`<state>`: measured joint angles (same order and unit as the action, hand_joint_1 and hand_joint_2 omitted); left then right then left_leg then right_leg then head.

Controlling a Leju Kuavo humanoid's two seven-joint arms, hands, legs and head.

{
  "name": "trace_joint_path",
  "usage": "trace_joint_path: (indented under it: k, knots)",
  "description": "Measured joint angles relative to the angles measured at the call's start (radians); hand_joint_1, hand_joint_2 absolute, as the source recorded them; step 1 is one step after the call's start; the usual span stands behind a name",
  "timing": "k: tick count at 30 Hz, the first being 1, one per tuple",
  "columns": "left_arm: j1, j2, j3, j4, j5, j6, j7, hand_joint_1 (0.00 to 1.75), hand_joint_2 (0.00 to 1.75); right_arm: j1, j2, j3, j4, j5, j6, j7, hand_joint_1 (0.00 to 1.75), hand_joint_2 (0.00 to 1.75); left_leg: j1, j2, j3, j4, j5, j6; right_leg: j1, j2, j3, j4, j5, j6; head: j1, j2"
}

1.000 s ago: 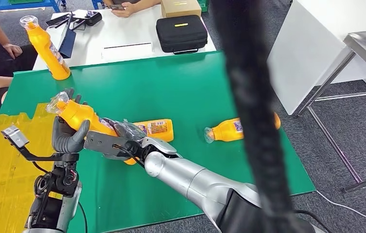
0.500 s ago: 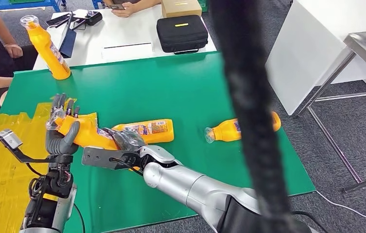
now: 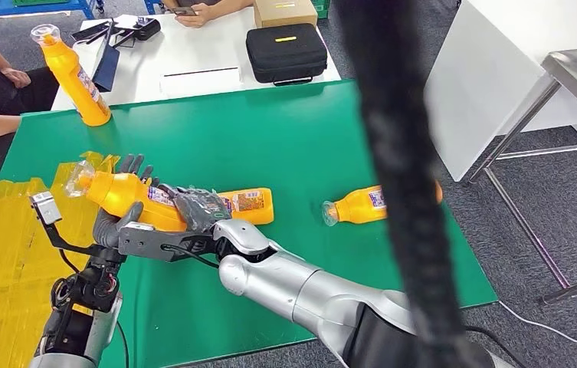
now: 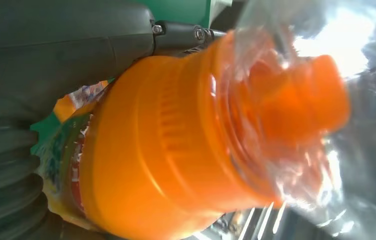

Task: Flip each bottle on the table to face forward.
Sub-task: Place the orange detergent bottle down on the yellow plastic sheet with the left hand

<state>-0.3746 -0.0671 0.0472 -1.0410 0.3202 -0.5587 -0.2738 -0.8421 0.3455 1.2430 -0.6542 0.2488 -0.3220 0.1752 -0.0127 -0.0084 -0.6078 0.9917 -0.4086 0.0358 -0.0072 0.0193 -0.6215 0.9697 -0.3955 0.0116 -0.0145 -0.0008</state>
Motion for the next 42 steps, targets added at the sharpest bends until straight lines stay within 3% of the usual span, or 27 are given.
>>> trace_joint_path:
  k: [2, 12, 16, 30, 42]
  knots:
    - [0.01, -0.001, -0.012, -0.005, 0.014, -0.015, 0.018, 0.0, 0.0, -0.013, -0.001, -0.001, 0.002, -0.009, -0.009, 0.002, 1.75, 1.75, 0.0, 0.0, 0.0, 0.0, 0.0, 0.0, 0.0, 0.0, 0.0, 0.0, 0.0, 0.0, 0.0, 0.0]
    - [0.032, -0.007, -0.06, -0.057, 0.036, -0.005, 0.016, 0.0, 0.0, -0.067, 0.002, -0.069, 0.099, -0.067, -0.106, -0.061, 1.75, 1.75, 0.0, -0.001, 0.0, 0.0, 0.001, 0.001, 0.0, 0.0, 0.0, 0.0, 0.0, 0.0, 0.0, 0.0]
    - [0.037, -0.009, -0.069, -0.06, 0.041, 0.001, 0.005, 0.0, 1.75, -0.074, 0.003, -0.078, 0.115, -0.06, -0.099, -0.061, 1.75, 1.75, 0.0, 0.0, 0.0, 0.0, 0.001, 0.001, 0.0, 0.0, 0.0, 0.0, 0.0, 0.0, 0.0, 0.0]
    - [0.105, -0.023, -0.073, -0.135, 0.025, 0.064, -0.012, 0.0, 1.75, -0.037, 0.005, -0.022, 0.079, -0.088, -0.056, -0.008, 1.75, 1.75, 0.0, 0.0, -0.001, 0.0, 0.001, 0.0, 0.0, 0.0, -0.001, 0.0, 0.0, 0.0, 0.0, 0.0]
    - [0.109, -0.029, -0.072, -0.151, 0.001, 0.102, -0.009, 0.0, 1.75, -0.022, 0.006, 0.027, 0.04, -0.079, -0.017, 0.035, 1.75, 1.75, 0.0, 0.001, -0.001, 0.0, 0.001, 0.0, 0.0, 0.0, -0.001, 0.0, 0.0, 0.0, 0.0, 0.0]
